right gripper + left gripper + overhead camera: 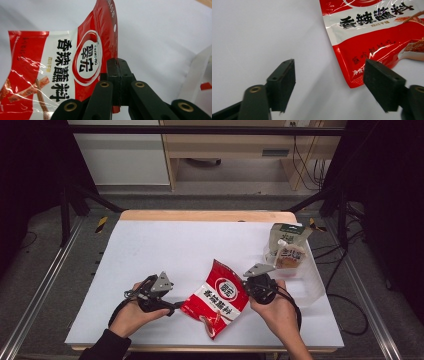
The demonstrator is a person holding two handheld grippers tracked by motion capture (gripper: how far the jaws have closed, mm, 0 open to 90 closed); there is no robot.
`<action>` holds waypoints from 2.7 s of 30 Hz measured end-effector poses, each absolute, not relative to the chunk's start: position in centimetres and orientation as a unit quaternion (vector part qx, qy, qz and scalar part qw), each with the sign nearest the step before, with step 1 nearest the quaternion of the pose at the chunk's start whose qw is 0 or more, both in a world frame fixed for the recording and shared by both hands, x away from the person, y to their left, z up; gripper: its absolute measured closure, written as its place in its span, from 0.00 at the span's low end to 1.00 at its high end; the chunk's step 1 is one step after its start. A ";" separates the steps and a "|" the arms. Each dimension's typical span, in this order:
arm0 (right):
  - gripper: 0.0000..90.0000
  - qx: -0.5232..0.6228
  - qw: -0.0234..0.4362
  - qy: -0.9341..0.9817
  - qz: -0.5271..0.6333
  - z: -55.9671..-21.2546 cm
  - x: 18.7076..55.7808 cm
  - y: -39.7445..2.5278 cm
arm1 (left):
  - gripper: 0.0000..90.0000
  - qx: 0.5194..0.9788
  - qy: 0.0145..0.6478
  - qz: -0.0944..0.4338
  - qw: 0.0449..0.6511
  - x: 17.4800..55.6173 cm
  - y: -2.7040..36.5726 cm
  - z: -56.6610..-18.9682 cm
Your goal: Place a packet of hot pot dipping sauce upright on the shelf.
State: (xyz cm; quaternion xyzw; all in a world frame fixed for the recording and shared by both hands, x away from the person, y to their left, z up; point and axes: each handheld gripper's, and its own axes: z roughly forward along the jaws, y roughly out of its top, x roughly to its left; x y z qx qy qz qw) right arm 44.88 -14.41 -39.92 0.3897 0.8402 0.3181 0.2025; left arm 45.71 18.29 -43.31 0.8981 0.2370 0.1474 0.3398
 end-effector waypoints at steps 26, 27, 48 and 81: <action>1.00 0.270 0.199 0.874 0.350 -34.8 46.2 -11.6 | 0.19 0.892 0.225 0.181 0.349 46.7 19.8 -38.1; 1.00 0.268 0.199 0.875 0.351 -34.8 46.3 -11.5 | 0.19 0.890 0.226 0.182 0.353 46.7 19.8 -37.9; 1.00 0.185 0.206 0.894 0.353 -31.9 45.7 -9.3 | 0.32 0.894 0.179 0.198 0.360 47.1 19.1 -34.4; 0.75 0.128 0.176 0.913 0.346 -30.9 44.7 -9.4 | 1.00 0.906 0.111 0.150 0.381 46.9 17.7 -31.8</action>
